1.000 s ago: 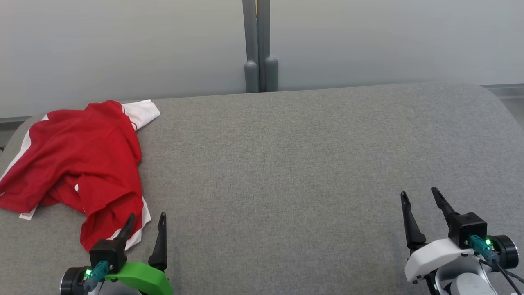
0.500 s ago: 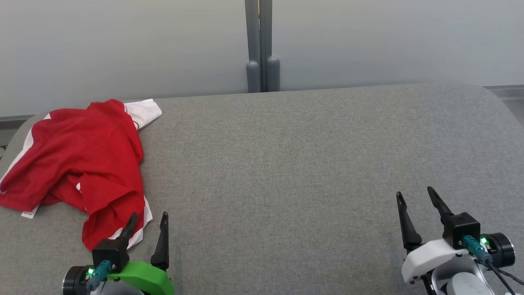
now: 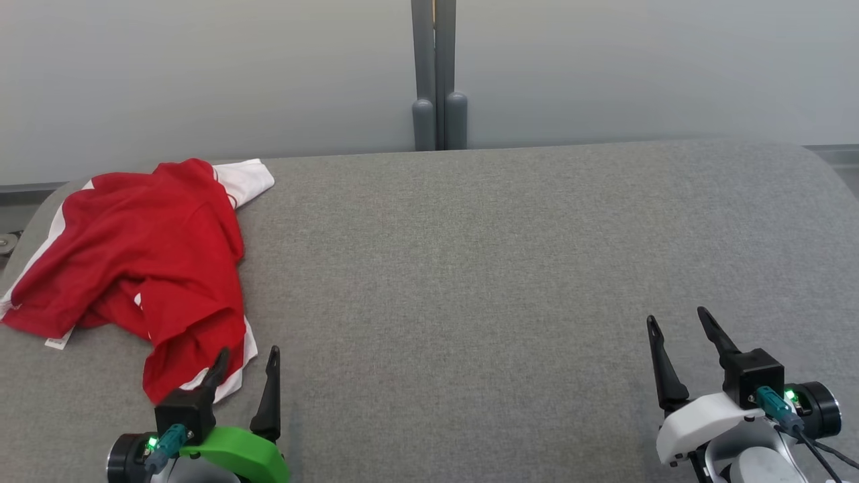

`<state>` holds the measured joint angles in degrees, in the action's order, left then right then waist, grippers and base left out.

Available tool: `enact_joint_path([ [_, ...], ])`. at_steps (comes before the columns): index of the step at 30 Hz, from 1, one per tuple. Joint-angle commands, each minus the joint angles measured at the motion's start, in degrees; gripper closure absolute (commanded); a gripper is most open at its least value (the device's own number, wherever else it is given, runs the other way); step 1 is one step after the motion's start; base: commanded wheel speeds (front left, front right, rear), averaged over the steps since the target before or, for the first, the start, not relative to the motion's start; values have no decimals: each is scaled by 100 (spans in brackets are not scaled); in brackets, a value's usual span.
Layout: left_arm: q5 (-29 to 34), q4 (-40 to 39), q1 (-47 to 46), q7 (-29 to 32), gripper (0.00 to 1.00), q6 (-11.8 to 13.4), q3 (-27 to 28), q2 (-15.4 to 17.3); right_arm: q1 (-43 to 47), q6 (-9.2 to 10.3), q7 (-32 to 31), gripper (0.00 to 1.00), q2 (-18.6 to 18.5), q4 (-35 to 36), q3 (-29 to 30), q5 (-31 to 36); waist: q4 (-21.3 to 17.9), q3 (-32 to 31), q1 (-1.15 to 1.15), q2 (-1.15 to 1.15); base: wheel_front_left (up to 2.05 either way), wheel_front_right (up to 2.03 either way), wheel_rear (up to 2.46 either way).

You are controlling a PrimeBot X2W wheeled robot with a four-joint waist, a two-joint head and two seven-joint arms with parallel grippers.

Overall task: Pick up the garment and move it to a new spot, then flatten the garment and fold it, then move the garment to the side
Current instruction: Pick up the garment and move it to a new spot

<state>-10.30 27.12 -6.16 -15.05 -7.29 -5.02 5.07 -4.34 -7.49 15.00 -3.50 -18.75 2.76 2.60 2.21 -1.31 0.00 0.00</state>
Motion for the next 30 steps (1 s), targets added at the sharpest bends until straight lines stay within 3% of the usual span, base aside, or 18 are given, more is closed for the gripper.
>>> enact_joint_path([
  [1, 53, 11, -93, -18, 0, -10, 1, 16, -3, 0, 28, 0, -2, 10, 2, -20, 62, -10, 0, 0, 0, 0, 0],
  [7, 58, 18, -152, -18, 0, -15, -16, 4, 98, 1, 27, 0, -18, 8, -14, -48, 594, -69, 0, 0, 0, 0, 0],
  [14, 66, 76, -115, -18, 0, -2, 36, 47, 76, 1, 25, 0, -1, -29, -79, -87, 1844, -126, 0, 0, 0, 0, 0],
  [19, 60, 57, -49, -11, 0, 21, 121, 82, -19, 1, 24, 0, 15, -70, -250, -111, 2436, -177, 0, 0, 0, 0, 0],
  [30, 62, 12, 46, -11, 0, 31, 315, 79, 3, 1, 24, 0, 29, -85, -443, -137, 2494, -157, 0, 0, 0, 0, 0],
])
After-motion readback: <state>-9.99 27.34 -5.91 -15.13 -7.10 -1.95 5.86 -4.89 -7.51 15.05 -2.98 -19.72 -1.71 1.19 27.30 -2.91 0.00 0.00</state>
